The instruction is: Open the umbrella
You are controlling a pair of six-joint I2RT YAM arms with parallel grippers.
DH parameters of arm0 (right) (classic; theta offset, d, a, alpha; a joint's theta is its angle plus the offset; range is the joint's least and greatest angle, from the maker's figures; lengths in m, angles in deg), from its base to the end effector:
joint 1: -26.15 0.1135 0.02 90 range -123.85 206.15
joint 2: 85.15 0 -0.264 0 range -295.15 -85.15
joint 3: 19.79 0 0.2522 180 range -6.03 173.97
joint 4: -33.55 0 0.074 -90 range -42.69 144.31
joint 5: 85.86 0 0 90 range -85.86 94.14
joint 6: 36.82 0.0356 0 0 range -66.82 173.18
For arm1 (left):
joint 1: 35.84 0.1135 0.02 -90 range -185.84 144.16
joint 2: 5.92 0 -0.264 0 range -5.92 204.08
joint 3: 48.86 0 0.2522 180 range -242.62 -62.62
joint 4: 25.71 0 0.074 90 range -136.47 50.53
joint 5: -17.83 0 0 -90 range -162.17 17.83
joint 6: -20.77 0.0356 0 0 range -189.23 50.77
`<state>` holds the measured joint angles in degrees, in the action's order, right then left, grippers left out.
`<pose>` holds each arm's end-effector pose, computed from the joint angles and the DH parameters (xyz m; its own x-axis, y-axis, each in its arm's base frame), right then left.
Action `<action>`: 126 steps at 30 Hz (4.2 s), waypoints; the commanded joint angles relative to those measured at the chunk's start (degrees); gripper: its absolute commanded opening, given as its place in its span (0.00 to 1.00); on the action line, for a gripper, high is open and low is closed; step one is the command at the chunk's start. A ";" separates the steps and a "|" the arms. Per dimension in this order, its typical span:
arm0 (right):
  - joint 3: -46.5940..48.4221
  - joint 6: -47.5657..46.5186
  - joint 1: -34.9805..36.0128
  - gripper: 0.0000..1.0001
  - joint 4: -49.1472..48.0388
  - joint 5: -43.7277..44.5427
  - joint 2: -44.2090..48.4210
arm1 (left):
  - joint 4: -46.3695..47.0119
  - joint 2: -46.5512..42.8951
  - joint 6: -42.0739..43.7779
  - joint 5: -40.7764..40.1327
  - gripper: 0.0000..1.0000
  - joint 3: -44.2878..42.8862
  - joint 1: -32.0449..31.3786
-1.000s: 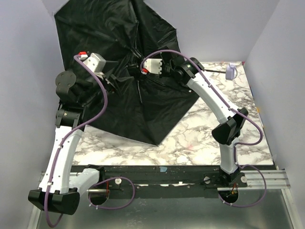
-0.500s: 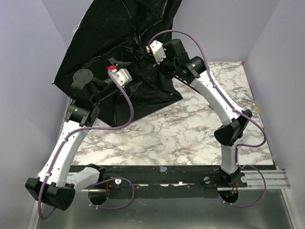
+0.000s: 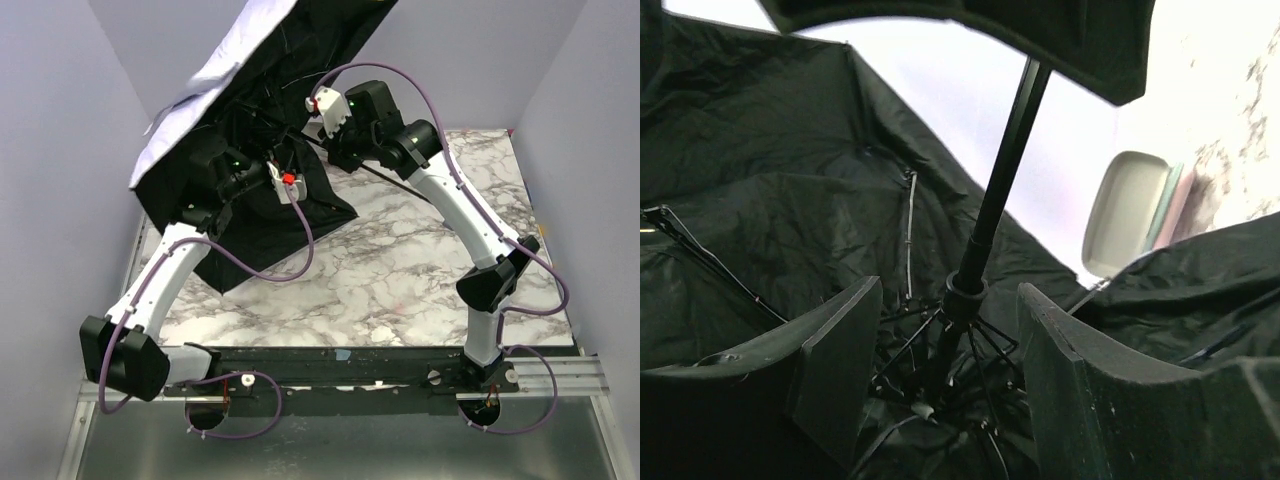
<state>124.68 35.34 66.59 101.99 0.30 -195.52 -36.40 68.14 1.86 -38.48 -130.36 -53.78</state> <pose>0.3114 0.2685 0.4406 -0.1975 -0.5700 -0.7976 -0.7877 0.5766 -0.2170 0.2803 -0.1115 0.3941 0.7234 0.5932 -0.3533 0.3048 0.1847 0.9343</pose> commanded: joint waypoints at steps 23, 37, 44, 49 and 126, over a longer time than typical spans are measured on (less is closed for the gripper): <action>-10.61 -2.05 1.89 0.01 -0.32 -2.07 12.35 | 5.31 9.35 15.16 -15.89 0.19 -3.85 5.99; -21.44 -4.13 1.78 0.01 0.33 0.83 19.69 | 7.59 15.22 16.93 -21.82 0.10 -11.82 12.81; -25.55 -0.94 1.74 0.13 2.00 3.66 19.07 | 12.64 11.31 13.53 -14.40 0.00 -9.85 12.84; -26.86 0.33 1.69 0.33 5.02 3.65 17.68 | 14.88 10.00 12.17 -12.06 0.00 -10.83 11.97; -38.89 10.13 -0.46 0.01 -8.15 -8.54 26.70 | 20.60 18.18 28.03 -9.56 0.63 -21.70 5.96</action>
<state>86.65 42.11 65.89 97.72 -3.31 -171.98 -20.31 88.49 29.12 -46.06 -153.09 -43.37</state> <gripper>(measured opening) 0.081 0.526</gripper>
